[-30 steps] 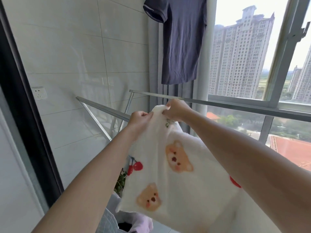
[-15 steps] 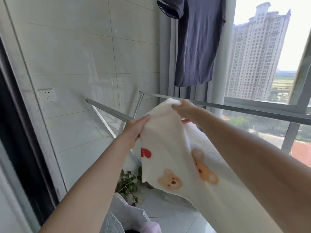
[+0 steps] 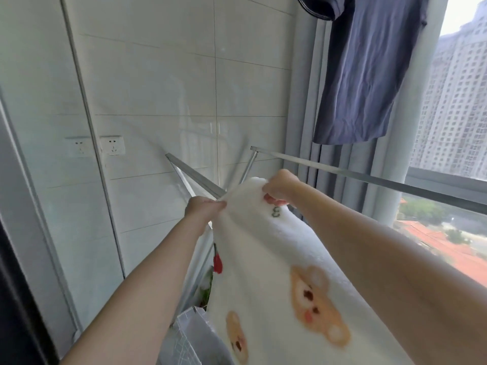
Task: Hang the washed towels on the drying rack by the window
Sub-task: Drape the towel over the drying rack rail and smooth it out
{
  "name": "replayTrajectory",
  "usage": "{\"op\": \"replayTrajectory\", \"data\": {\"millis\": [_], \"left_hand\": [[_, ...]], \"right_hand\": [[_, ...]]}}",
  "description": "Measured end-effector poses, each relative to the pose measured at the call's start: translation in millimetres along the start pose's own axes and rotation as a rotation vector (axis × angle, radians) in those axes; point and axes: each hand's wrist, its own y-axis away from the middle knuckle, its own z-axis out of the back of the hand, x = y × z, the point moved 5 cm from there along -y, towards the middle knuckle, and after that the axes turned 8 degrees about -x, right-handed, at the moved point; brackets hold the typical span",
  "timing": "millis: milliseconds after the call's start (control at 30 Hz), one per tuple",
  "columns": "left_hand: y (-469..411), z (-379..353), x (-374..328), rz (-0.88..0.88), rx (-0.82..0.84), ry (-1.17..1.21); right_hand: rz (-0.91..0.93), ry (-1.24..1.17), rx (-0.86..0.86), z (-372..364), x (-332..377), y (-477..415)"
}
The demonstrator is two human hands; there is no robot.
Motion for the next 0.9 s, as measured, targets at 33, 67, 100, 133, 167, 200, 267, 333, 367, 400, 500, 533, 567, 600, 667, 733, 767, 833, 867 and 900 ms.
{"op": "replayTrajectory", "data": {"millis": [33,67,100,133,167,200,267,333,367,400,500,533,567,600,667,733,767,833,867,900], "left_hand": [[-5,2,4,0.046,-0.008,0.024],[-12,3,7,0.081,-0.02,0.061],[-16,3,8,0.1,-0.028,0.1],[-20,3,7,0.108,-0.033,0.142],[-26,2,5,0.107,-0.04,0.18],[-32,2,2,0.101,-0.05,0.218],[-43,1,-5,0.077,-0.074,0.285],[-55,-1,-11,0.052,-0.093,0.324],[-60,-3,-12,0.042,-0.087,0.323],[-63,-6,-12,0.035,-0.068,0.303],[-68,-10,-6,0.038,-0.039,0.194],[-68,-11,-4,0.054,-0.037,0.191],[-66,-11,-1,0.078,-0.04,0.197],[-65,-13,2,0.102,-0.041,0.203],[-61,-15,6,0.13,-0.026,0.164],[-54,-19,8,0.145,0.069,0.089],[-50,-21,9,0.16,0.134,0.045],[-44,-24,9,0.172,0.23,-0.018],[-44,-24,6,0.153,0.233,-0.031],[-47,-23,1,0.116,0.203,-0.037]], "right_hand": [[-0.001,0.004,0.011,-7,2,-3],[-0.007,0.006,0.026,-15,5,-7],[-0.02,-0.007,0.047,-20,7,-8],[-0.031,-0.028,0.072,-26,9,-10],[-0.027,-0.044,0.09,-31,13,-14],[-0.007,-0.044,0.101,-35,18,-17],[0.061,-0.015,0.108,-41,23,-23],[0.115,-0.002,0.109,-48,27,-29],[0.127,-0.02,0.123,-52,29,-32],[0.127,-0.053,0.149,-55,31,-31],[0.127,-0.123,0.266,-65,35,-33],[0.132,-0.089,0.297,-67,37,-33],[0.133,-0.04,0.318,-68,37,-32],[0.132,0.009,0.322,-69,37,-31],[0.137,0.092,0.314,-71,35,-31],[0.178,0.232,0.308,-72,38,-30],[0.204,0.303,0.297,-73,40,-30],[0.249,0.415,0.233,-74,45,-31],[0.267,0.457,0.186,-74,48,-31],[0.29,0.492,0.131,-74,52,-31]]}}
